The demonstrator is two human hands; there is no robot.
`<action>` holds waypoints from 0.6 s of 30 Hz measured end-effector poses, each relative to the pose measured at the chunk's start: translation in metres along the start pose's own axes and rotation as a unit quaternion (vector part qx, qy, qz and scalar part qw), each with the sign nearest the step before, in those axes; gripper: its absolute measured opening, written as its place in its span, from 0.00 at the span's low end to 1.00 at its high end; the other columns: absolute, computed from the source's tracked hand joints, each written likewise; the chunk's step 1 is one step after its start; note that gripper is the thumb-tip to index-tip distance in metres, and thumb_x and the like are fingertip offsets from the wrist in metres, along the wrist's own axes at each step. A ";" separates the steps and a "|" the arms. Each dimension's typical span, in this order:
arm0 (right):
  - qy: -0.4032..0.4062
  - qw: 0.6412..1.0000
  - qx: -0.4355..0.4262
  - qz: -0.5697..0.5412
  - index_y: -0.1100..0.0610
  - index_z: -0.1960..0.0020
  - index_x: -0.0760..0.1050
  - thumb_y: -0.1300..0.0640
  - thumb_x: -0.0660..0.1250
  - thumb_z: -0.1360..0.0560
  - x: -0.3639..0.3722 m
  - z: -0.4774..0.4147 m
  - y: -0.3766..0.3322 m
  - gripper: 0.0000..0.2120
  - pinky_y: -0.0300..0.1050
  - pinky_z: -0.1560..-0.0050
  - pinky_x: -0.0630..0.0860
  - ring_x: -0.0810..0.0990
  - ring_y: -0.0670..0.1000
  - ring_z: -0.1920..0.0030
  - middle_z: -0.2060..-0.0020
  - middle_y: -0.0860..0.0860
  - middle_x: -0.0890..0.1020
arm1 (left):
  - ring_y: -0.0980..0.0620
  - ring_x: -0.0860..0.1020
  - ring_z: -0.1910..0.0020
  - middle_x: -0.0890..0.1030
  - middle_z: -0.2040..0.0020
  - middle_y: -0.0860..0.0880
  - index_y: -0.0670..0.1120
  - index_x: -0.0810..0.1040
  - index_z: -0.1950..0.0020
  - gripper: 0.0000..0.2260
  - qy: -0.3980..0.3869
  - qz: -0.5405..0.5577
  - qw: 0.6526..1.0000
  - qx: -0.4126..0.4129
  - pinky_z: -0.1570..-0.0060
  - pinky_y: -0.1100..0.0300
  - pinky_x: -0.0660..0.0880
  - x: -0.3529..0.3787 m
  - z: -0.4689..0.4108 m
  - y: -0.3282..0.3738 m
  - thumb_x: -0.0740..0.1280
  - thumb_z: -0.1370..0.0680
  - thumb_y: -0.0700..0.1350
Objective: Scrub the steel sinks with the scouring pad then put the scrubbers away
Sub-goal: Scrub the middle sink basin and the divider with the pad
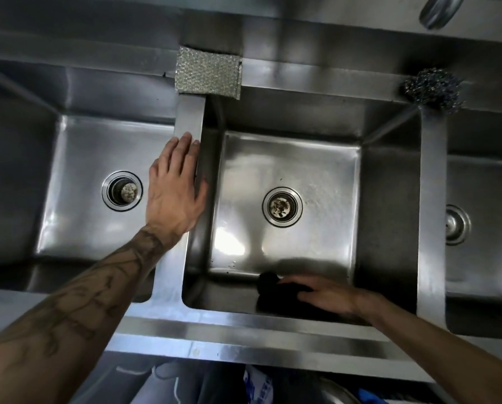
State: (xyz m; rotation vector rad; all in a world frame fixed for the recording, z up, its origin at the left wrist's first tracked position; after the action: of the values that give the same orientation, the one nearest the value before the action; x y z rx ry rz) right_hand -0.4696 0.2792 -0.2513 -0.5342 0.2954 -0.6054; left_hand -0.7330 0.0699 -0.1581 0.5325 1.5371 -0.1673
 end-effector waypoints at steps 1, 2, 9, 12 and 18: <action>-0.002 1.000 0.011 -0.008 0.19 0.39 0.62 0.53 0.59 0.18 -0.003 0.011 0.010 0.25 0.50 0.28 0.69 0.73 0.49 0.31 0.28 0.42 0.72 | 0.40 0.60 0.16 0.63 0.16 0.43 0.42 0.63 0.17 0.31 0.000 -0.001 1.000 0.001 0.22 0.41 0.63 0.000 0.001 0.000 0.60 0.19 0.51; -0.002 1.000 0.019 -0.016 0.18 0.40 0.62 0.53 0.60 0.18 -0.005 0.020 0.017 0.26 0.50 0.28 0.69 0.73 0.48 0.31 0.28 0.42 0.71 | 0.40 0.60 0.16 0.63 0.15 0.43 0.42 0.63 0.17 0.31 0.001 -0.003 1.000 0.004 0.22 0.41 0.63 0.000 0.001 0.001 0.60 0.18 0.51; 0.005 1.000 -0.005 0.003 0.36 0.23 0.60 0.55 0.57 0.18 0.011 -0.019 -0.040 0.27 0.43 0.24 0.59 0.64 0.48 0.24 0.22 0.43 0.65 | 0.42 0.60 0.16 0.63 0.15 0.43 0.42 0.63 0.16 0.28 -0.008 -0.016 1.000 -0.006 0.19 0.41 0.58 -0.002 0.021 0.005 0.55 0.14 0.53; 0.015 0.996 -0.081 0.014 0.49 0.21 0.63 0.62 0.58 0.18 0.023 -0.052 -0.106 0.26 0.30 0.32 0.55 0.61 0.49 0.23 0.21 0.49 0.64 | 0.44 0.59 0.15 0.62 0.14 0.45 0.43 0.62 0.15 0.28 -0.011 -0.010 1.000 -0.013 0.18 0.43 0.57 -0.002 0.031 0.006 0.55 0.14 0.53; 0.030 0.994 -0.106 0.005 0.49 0.23 0.67 0.61 0.57 0.17 0.024 -0.045 -0.107 0.23 0.31 0.32 0.56 0.63 0.46 0.24 0.23 0.46 0.66 | 0.44 0.58 0.15 0.62 0.15 0.44 0.43 0.62 0.16 0.28 -0.012 -0.002 1.000 -0.010 0.18 0.42 0.58 -0.003 0.031 0.004 0.56 0.14 0.52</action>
State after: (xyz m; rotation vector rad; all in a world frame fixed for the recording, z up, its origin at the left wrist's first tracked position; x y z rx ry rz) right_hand -0.5181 0.1730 -0.2319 -0.7190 0.4218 -0.5843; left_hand -0.7032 0.0594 -0.1561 0.5104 1.5141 -0.1609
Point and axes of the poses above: each hand's wrist, its own z-axis away from the middle knuckle, its own x-axis out of the palm, y = z × x, the point moved 8 cm from there along -z, towards the middle knuckle
